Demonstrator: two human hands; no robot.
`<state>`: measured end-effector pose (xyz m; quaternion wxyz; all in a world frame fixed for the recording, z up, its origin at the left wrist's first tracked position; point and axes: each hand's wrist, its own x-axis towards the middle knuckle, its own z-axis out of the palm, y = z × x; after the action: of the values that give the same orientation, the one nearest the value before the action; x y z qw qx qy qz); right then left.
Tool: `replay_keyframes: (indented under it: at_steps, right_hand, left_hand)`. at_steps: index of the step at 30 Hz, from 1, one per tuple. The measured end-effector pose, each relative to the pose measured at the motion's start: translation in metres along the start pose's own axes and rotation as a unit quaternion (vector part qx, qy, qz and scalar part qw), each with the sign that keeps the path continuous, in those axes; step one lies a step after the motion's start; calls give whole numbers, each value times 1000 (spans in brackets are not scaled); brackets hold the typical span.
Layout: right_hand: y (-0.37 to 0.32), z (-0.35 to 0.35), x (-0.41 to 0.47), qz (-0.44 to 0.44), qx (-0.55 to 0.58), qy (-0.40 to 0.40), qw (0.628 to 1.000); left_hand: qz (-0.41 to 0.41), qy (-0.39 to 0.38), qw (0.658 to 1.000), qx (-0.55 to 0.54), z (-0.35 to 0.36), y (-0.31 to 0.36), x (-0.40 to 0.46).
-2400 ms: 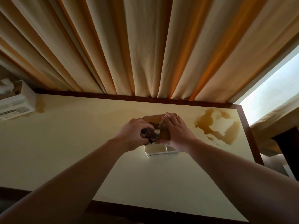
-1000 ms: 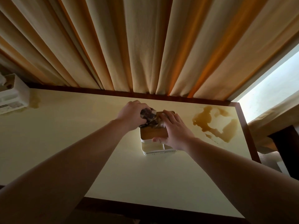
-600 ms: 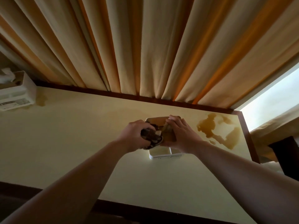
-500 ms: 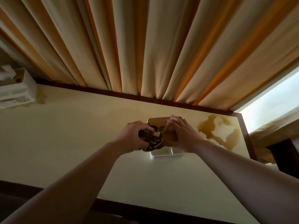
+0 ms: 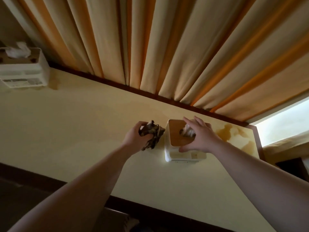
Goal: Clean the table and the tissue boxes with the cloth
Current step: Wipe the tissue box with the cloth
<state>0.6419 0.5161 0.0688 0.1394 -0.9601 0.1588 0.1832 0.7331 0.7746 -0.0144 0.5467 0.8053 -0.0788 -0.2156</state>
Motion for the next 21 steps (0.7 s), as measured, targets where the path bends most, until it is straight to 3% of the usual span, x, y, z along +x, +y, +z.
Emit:
replay_keyframes:
  at_steps: [9, 21]
  right_hand:
    - [-7, -14, 13, -16, -80, -30, 996]
    - [-12, -18, 18, -37, -89, -26, 995]
  left_hand:
    - [30, -15, 995, -95, 40, 25, 21]
    - [-69, -17, 967, -243, 61, -1, -8]
